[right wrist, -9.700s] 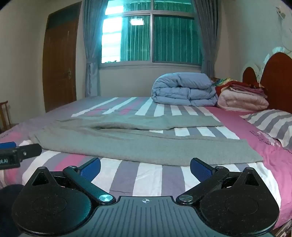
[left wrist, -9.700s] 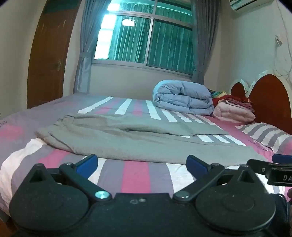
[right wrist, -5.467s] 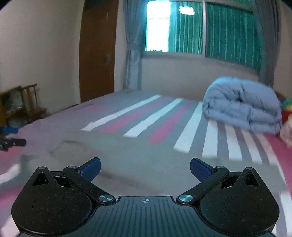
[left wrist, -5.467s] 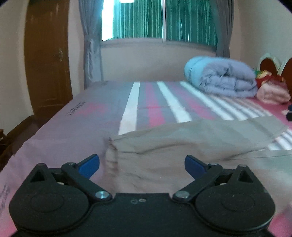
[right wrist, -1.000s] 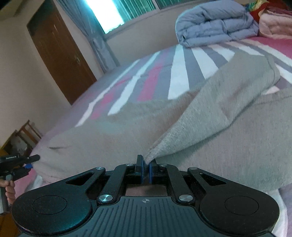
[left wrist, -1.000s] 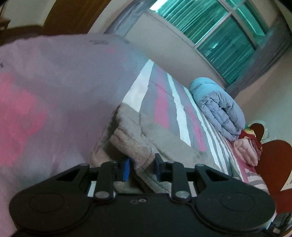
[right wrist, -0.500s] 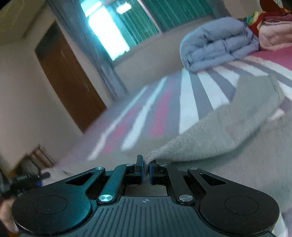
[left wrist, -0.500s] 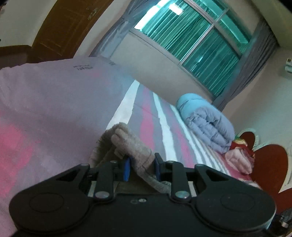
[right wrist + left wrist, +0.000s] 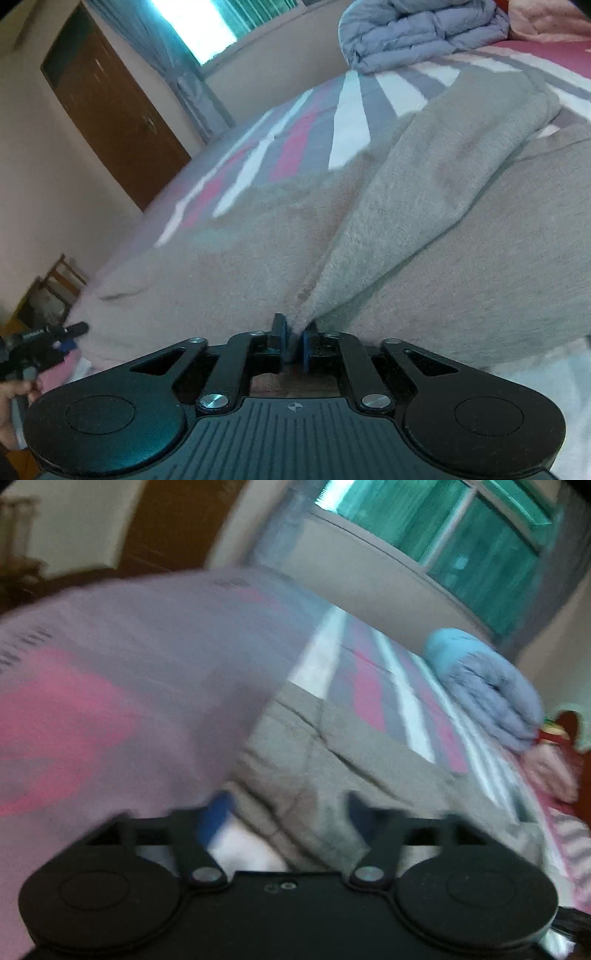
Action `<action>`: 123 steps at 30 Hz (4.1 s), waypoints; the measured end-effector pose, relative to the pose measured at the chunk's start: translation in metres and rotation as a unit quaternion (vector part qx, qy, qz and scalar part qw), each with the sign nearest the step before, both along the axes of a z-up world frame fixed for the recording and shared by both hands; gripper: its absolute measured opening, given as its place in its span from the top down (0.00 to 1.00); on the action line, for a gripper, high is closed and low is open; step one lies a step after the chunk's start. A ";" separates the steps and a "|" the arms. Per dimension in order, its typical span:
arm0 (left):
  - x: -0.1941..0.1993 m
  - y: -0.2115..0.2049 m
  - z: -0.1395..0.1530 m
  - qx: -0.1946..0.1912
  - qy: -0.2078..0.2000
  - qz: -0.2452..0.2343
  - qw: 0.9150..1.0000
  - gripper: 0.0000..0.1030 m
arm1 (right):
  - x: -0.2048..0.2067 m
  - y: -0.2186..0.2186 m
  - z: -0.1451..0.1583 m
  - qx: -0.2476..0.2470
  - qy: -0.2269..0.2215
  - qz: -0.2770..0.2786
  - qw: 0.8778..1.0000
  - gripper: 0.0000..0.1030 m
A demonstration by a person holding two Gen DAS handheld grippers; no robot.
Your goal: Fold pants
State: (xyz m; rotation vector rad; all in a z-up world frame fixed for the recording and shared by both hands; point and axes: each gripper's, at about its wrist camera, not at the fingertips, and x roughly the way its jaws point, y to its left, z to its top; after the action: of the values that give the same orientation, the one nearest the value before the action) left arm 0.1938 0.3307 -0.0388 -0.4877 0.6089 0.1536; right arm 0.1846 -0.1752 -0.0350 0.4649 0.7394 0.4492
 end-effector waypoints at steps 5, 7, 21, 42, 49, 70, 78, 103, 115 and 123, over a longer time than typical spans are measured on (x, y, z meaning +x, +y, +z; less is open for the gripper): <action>-0.018 -0.040 0.003 -0.023 0.006 0.006 1.000 0.26 | -0.025 -0.041 0.024 -0.020 -0.049 -0.042 0.998 0.47; -0.015 -0.052 -0.005 -0.045 0.029 0.011 0.999 0.28 | -0.018 -0.047 0.030 -0.023 -0.050 -0.051 0.997 0.47; 0.006 -0.096 -0.042 0.024 0.072 0.024 0.997 0.16 | 0.081 -0.048 0.031 -0.106 0.023 -0.084 0.991 0.96; 0.000 -0.110 -0.049 0.053 0.047 0.039 0.997 0.15 | 0.022 -0.106 0.043 -0.148 -0.059 -0.070 0.985 0.59; 0.000 -0.107 -0.048 0.047 0.048 0.033 0.997 0.15 | 0.051 -0.101 0.027 -0.237 -0.037 -0.047 0.970 0.96; -0.001 -0.107 -0.049 0.049 0.044 0.038 0.997 0.14 | 0.014 -0.112 0.032 -0.308 -0.105 0.001 0.946 0.55; -0.002 -0.107 -0.050 0.049 0.042 0.034 0.997 0.14 | 0.021 -0.205 0.042 -0.122 -0.070 -0.187 0.972 0.98; -0.003 -0.108 -0.049 0.050 0.042 0.033 0.997 0.13 | -0.031 -0.200 -0.017 -0.280 -0.108 -0.127 0.945 0.66; -0.001 -0.109 -0.049 0.051 0.045 0.033 0.997 0.12 | -0.001 -0.315 -0.048 0.108 -0.061 -0.304 0.945 0.84; 0.001 -0.111 -0.049 0.054 0.047 0.035 0.997 0.11 | -0.005 -0.364 -0.117 0.215 0.021 -0.354 0.910 0.85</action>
State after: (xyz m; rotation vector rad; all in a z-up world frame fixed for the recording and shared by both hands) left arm 0.1944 0.2199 -0.0878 -0.4001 0.6711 0.2762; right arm 0.1801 -0.5396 -0.1520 1.1125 0.4595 -0.0939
